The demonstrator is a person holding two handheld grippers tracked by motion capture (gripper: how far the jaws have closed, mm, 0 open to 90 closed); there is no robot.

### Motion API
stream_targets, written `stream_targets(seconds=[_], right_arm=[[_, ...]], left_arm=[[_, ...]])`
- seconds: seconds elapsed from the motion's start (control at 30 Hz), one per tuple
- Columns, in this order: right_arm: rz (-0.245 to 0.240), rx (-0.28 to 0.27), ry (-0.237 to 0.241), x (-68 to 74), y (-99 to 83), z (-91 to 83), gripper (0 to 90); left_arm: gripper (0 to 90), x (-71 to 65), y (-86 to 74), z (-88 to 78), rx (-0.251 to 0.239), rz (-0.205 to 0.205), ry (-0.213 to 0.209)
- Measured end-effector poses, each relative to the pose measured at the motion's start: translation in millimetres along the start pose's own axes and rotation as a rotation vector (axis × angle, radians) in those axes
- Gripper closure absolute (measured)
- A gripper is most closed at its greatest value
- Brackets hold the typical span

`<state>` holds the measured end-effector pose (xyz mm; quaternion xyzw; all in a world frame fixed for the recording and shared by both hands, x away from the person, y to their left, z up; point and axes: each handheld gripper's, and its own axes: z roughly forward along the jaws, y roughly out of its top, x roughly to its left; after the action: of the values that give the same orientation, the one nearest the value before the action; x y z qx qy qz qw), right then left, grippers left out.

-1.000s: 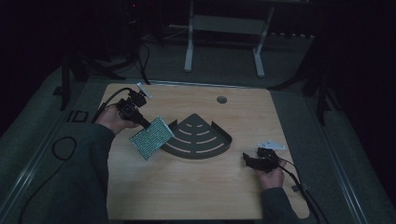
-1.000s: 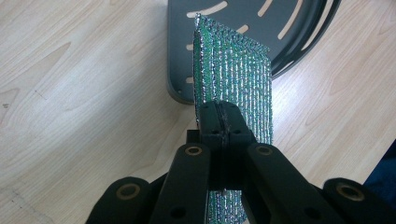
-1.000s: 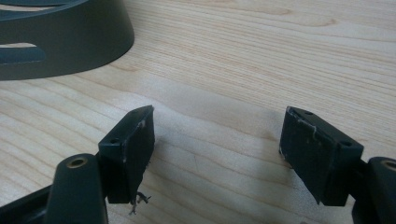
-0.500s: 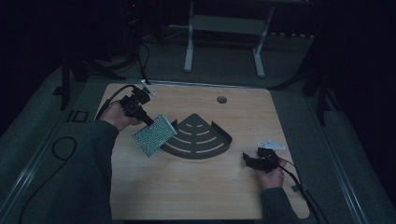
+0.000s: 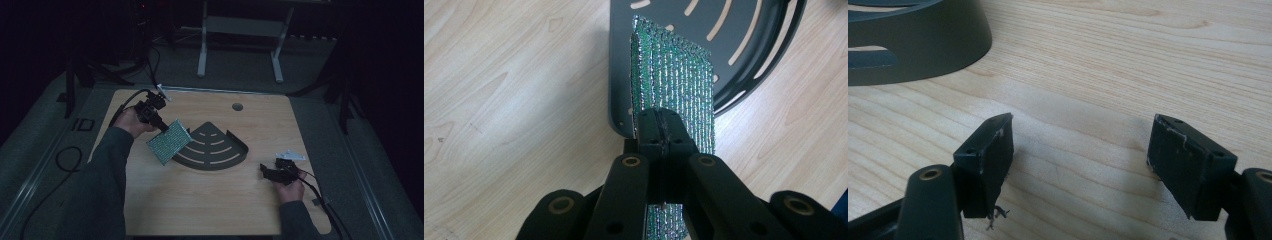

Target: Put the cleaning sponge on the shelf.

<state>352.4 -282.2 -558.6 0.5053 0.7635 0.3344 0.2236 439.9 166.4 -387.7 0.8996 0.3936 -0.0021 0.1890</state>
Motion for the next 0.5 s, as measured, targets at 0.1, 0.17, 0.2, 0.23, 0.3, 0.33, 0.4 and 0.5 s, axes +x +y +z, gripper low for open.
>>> stream_targets(seconds=[0.1, 0.17, 0.2, 0.23, 0.3, 0.33, 0.4, 0.5], right_arm=[[0.001, 0.000, 0.000, 0.0, 0.0, 0.0, 25.7], [0.000, 0.000, 0.001, 0.0, 0.0, 0.0, 25.8], [0.000, 0.000, 0.001, 0.0, 0.0, 0.0, 25.7], [0.000, 0.000, 0.001, 0.0, 0.0, 0.0, 25.8], [0.000, 0.000, 0.001, -0.1, 0.0, 0.0, 25.8], [0.000, 0.000, 0.001, -0.1, 0.0, 0.0, 25.7], [0.000, 0.000, 0.001, -0.1, 0.0, 0.0, 25.8], [-0.001, 0.000, 0.001, -0.1, 0.0, 0.0, 25.8]], left_arm=[[90.0, -1.6, 4.5, 1.0, 0.000, 0.006, 0.002], [90.0, -3.0, 7.7, 2.1, 0.000, 0.005, 0.004], [90.0, -3.6, 9.2, 3.0, -0.001, 0.008, 0.008], [90.0, -4.3, 10.8, 3.8, 0.001, 0.009, 0.008], [90.0, -5.1, 14.0, 5.5, -0.002, 0.014, 0.007], [90.0, -5.2, 15.2, 6.4, -0.008, 0.012, 0.006], [90.0, -5.4, 17.7, 8.9, -0.008, 0.011, 0.007], [90.0, -5.4, 20.9, 12.8, -0.009, 0.008, 0.008]])
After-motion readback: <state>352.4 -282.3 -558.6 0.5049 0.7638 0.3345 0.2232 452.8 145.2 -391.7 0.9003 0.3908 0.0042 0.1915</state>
